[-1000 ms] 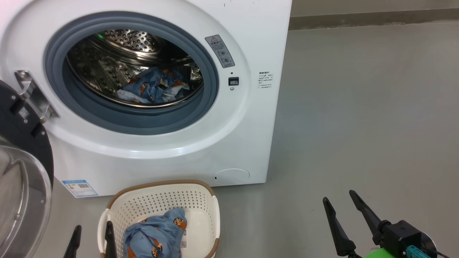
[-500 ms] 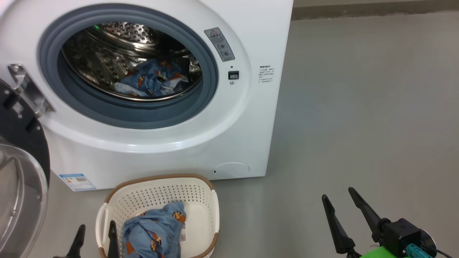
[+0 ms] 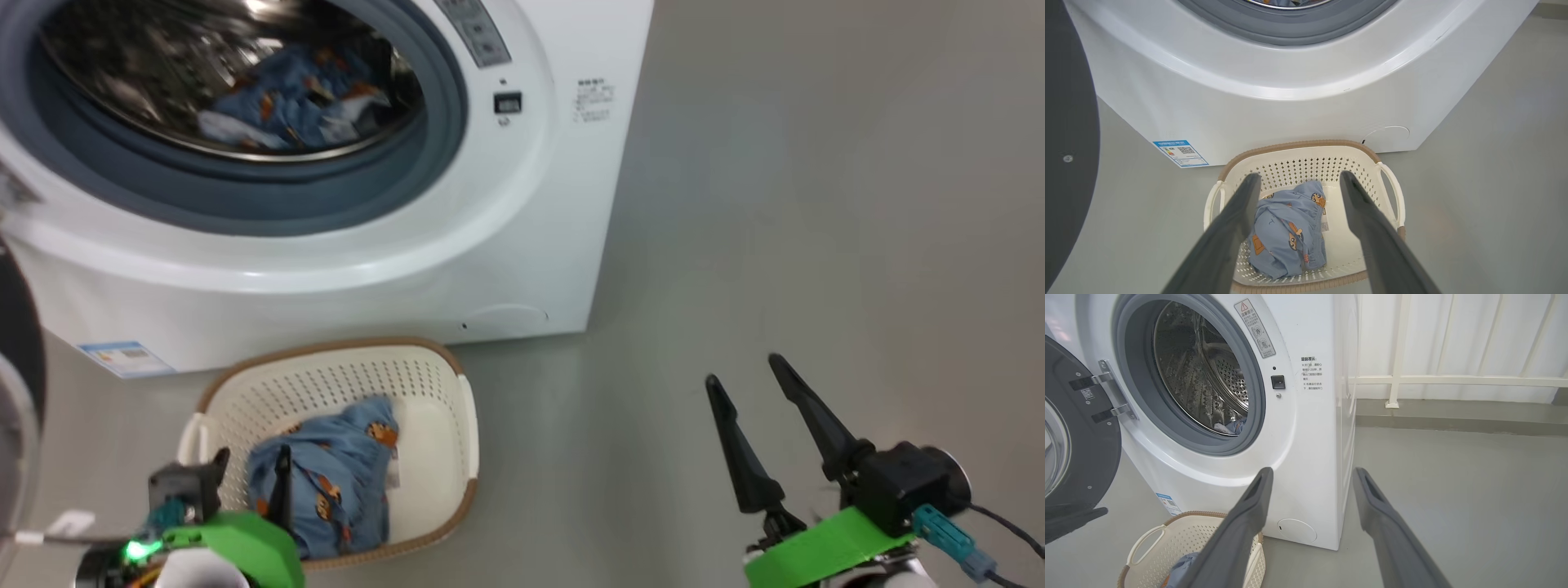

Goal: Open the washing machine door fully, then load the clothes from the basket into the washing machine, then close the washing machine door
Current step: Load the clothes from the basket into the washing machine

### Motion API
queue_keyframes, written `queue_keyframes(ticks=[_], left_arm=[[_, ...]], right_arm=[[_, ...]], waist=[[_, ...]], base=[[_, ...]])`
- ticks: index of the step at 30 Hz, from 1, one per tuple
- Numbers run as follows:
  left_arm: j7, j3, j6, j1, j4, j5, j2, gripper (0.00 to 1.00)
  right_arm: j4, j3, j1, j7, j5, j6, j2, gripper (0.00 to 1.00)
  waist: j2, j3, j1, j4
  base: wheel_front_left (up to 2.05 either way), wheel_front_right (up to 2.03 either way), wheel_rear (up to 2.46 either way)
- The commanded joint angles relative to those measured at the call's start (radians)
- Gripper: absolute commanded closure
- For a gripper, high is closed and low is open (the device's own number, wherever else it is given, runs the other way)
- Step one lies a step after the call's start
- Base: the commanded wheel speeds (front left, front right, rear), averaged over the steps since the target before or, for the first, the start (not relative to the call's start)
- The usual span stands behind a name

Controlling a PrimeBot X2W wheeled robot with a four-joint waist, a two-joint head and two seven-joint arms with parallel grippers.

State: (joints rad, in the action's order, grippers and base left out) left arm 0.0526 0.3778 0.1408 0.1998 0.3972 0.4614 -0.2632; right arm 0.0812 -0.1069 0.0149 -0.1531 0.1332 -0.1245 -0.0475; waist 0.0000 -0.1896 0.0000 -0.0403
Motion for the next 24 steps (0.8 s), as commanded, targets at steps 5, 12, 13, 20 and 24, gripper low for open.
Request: queue_keyframes(ticks=[5, 12, 13, 20, 24], left_arm=[[-0.013, -0.020, -0.048, 0.158, 0.158, -0.006, -0.017, 0.00], [-0.052, -0.021, -0.100, 0.342, 0.389, 0.008, -0.022, 0.00], [-0.056, -0.021, -0.104, 0.367, 0.417, 0.007, -0.026, 0.00], [-0.083, -0.031, -0.124, 0.498, 0.582, 0.009, -0.078, 0.00], [-0.105, -0.035, -0.129, 0.556, 0.650, 0.010, -0.112, 0.00]], right_arm=[[0.012, -0.065, 0.085, -0.034, 0.021, -0.006, -0.003, 0.00], [0.007, -0.110, 0.174, -0.075, 0.056, -0.006, -0.003, 0.00], [0.007, -0.115, 0.185, -0.081, 0.062, -0.006, -0.003, 0.00], [-0.003, -0.147, 0.249, -0.104, 0.100, -0.006, -0.003, 0.00], [-0.005, -0.166, 0.270, -0.108, 0.133, -0.006, -0.003, 0.00]], waist=[[0.0000, -0.161, 0.0000, -0.092], [0.0000, -0.319, 0.0000, -0.168], [0.0000, -0.340, 0.0000, -0.180], [0.0000, -0.470, 0.0000, -0.272], [0.0000, -0.532, 0.0000, -0.311]], base=[[0.00, 0.00, 0.00], [0.00, 0.00, 0.00], [0.00, 0.00, 0.00], [0.00, 0.00, 0.00], [0.00, 0.00, 0.00]])
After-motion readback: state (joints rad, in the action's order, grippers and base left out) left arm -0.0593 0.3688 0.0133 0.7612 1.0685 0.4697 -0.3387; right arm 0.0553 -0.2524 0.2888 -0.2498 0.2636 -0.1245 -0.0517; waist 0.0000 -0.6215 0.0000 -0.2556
